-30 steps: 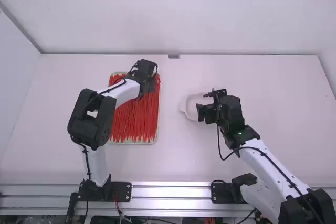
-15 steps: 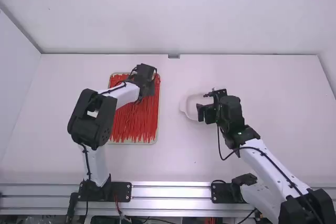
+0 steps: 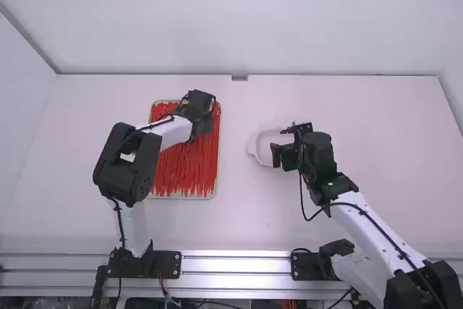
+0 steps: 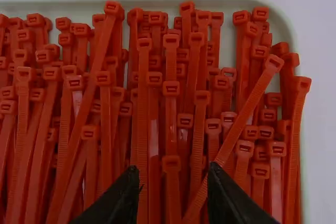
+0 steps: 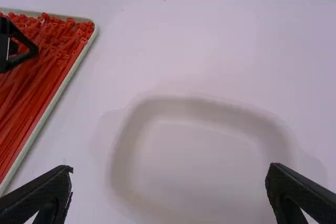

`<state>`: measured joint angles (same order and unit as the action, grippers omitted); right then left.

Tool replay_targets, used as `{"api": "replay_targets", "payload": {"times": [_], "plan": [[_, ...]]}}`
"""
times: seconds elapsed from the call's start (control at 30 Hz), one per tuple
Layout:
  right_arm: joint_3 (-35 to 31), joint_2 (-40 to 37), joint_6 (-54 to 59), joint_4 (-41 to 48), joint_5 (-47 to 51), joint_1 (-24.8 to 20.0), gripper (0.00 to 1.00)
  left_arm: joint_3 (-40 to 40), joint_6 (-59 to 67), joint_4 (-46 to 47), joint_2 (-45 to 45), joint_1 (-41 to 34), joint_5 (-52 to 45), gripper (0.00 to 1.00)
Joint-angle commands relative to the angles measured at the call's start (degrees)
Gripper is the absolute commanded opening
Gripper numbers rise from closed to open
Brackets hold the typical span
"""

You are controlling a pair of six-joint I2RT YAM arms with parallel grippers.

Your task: Fasten the cable tie

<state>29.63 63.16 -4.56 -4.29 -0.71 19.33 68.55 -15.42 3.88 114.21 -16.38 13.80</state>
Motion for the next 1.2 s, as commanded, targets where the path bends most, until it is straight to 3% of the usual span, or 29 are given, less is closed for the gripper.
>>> {"api": "replay_targets", "payload": {"times": [0.0,0.67,1.17], "plan": [[2.2,0.2,-0.2,0.1,0.3,0.2,0.98,-0.4,0.2,-0.2,1.0,0.0,0.9,0.34],[2.2,0.2,-0.1,0.1,0.3,0.2,0.98,2.4,-0.9,0.0,4.9,0.1,1.8,0.35],[2.2,0.2,-0.2,0.3,0.4,0.2,0.98,7.3,-1.7,5.8,4.2,-0.1,3.7,0.33]]}}
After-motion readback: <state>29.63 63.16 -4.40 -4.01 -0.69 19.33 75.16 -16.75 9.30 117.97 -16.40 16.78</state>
